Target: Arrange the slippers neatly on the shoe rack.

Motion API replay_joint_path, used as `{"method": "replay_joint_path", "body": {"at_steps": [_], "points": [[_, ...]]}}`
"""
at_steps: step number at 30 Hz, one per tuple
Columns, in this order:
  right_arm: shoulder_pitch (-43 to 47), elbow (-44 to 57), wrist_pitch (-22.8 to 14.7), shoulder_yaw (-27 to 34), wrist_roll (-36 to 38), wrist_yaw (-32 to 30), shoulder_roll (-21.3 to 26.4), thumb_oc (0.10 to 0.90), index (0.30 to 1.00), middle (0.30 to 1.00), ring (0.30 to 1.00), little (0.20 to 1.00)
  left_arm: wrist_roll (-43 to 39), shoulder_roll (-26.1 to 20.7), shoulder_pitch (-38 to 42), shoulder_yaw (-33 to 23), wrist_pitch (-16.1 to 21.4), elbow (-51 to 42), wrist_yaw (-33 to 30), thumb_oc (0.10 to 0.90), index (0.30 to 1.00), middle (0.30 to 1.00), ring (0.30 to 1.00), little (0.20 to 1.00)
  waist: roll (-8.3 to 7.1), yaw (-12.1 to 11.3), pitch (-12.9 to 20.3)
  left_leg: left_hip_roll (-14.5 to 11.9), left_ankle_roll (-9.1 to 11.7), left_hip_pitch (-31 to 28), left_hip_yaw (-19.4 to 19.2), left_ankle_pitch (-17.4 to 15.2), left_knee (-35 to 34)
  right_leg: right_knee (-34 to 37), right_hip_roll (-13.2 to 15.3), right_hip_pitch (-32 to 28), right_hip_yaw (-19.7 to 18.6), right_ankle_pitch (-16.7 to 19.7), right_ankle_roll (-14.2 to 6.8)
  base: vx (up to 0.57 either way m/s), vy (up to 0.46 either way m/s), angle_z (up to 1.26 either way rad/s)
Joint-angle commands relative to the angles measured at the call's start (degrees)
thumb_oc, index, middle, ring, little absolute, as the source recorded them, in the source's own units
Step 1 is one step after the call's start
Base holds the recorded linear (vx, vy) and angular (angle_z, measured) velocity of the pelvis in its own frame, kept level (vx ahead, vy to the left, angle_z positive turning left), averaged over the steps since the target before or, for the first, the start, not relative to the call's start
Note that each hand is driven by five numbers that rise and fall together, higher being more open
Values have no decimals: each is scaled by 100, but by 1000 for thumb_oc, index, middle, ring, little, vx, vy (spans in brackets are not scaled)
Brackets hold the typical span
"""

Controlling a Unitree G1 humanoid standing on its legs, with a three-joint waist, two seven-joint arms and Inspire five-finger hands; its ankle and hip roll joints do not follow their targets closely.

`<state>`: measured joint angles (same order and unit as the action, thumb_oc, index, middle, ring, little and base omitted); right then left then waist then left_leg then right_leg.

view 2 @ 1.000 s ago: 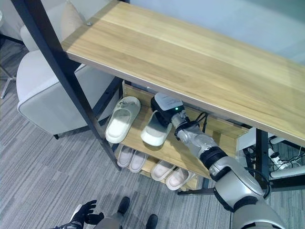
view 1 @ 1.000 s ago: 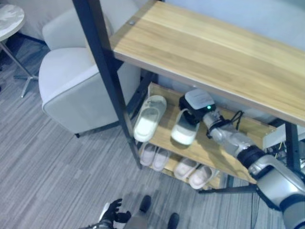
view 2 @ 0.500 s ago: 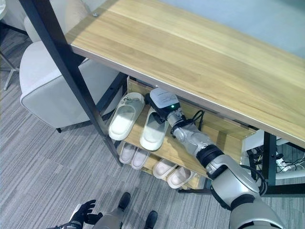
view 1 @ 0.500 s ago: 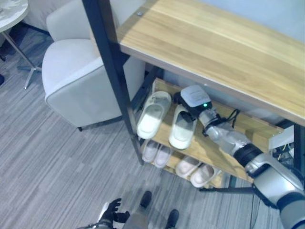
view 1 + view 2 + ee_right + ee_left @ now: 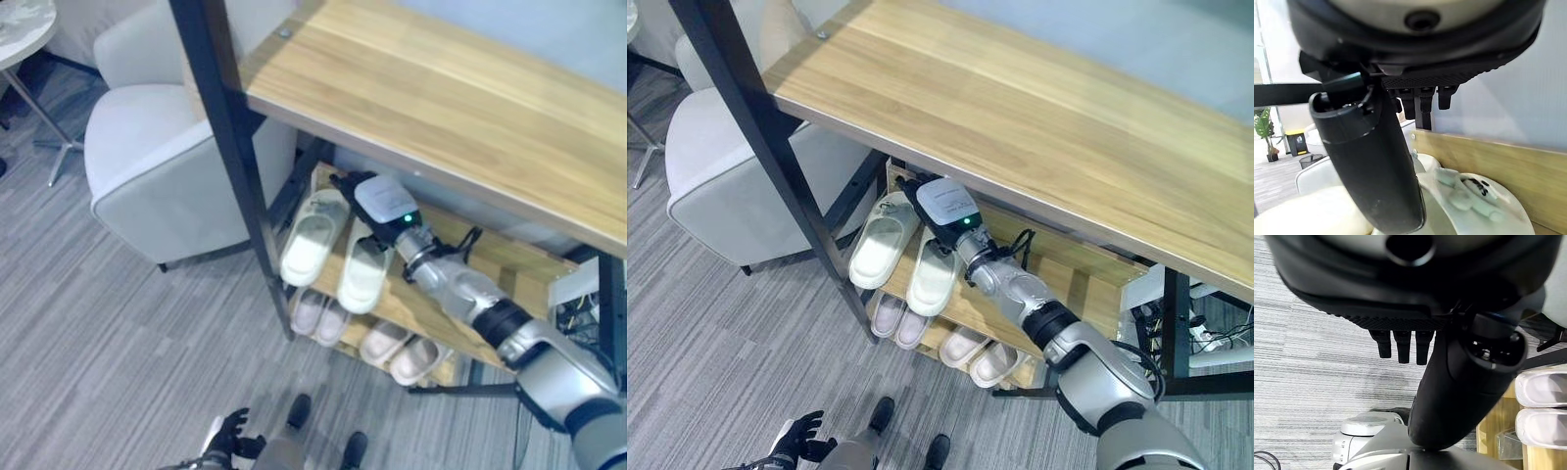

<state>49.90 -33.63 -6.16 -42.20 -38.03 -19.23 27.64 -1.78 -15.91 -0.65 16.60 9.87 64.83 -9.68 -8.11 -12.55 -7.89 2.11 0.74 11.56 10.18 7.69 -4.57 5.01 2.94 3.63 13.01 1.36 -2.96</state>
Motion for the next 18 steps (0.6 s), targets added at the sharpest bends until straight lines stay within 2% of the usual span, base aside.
{"method": "replay_joint_path", "body": {"at_steps": [1, 13, 18], "points": [[154, 538, -128, 409, 214, -264, 136, 800, 900, 900, 900, 900, 195, 384, -31, 224, 72, 334, 36, 800, 900, 900, 900, 900, 33, 55, 315, -85, 117, -461, -119, -682, -43, -30, 171, 29, -67, -26, -302, 0, 0, 0], [-393, 1283, -285, 670, 365, -135, 329, 800, 900, 900, 900, 900, 257, 395, -65, 52, 27, 410, 82, 800, 900, 900, 900, 900, 20, 189, 387, -99, 120, -538, -209, -711, -43, -23, 157, -21, -125, -14, -302, -2, 0, -2], [-920, 1964, -374, 1164, 686, -74, 479, 800, 900, 900, 900, 900, 286, 396, -68, -58, -14, 421, 93, 800, 900, 900, 900, 900, 38, 274, 437, -111, 127, -577, -247, -725, -43, -28, 159, -51, -122, -20, -298, -1, 1, -2]]}}
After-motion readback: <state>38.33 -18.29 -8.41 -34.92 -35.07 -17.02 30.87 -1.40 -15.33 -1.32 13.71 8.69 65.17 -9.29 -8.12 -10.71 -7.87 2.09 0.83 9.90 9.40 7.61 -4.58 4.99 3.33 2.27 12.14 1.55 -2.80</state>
